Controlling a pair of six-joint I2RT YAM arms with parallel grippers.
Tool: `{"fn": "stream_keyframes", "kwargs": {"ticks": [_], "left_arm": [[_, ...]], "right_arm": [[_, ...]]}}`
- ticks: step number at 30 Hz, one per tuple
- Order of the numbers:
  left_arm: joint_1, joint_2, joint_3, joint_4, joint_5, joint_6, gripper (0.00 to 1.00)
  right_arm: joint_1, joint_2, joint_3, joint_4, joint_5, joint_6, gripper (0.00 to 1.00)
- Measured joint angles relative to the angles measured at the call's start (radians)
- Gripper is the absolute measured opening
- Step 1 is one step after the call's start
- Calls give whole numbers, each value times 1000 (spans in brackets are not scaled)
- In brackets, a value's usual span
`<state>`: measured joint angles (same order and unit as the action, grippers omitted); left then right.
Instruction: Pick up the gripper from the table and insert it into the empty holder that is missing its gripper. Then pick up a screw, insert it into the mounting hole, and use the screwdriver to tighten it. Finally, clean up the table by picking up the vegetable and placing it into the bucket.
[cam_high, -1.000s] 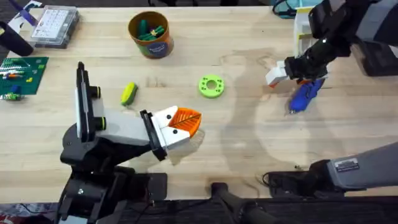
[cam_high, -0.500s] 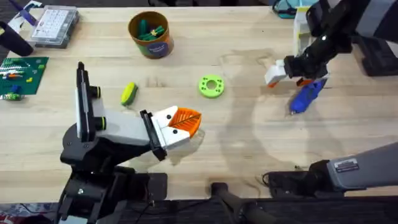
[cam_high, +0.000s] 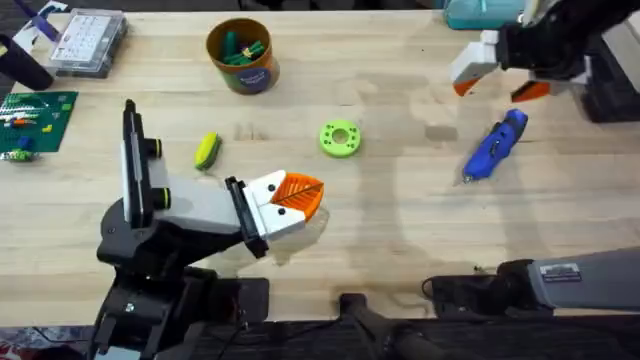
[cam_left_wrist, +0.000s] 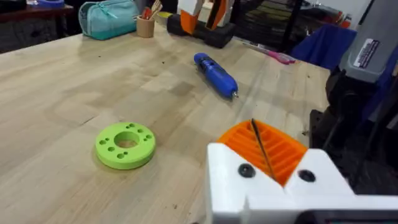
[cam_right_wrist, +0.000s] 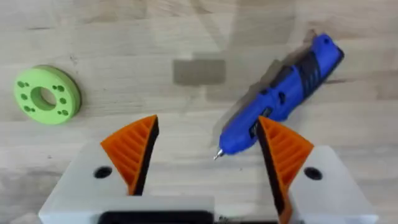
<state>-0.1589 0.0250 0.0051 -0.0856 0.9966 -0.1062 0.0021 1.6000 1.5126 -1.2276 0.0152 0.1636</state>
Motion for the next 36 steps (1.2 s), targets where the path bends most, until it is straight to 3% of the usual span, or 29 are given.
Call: {"fn": "stream_keyframes", "kwargs": {"ticks": [8, 17, 27, 36], "left_arm": [[0, 0, 0, 0, -3, 0, 9], [0, 0, 0, 0, -3, 0, 9], [0, 0, 0, 0, -3, 0, 9], [0, 0, 0, 0, -3, 0, 9]], "right_arm": [[-15, -86, -14, -88, 56, 131, 968], [-152, -189, -182, -14, 23, 195, 968], [-321, -168, -320, 100, -50, 309, 968], [-330, -56, -323, 214, -62, 342, 968]]}}
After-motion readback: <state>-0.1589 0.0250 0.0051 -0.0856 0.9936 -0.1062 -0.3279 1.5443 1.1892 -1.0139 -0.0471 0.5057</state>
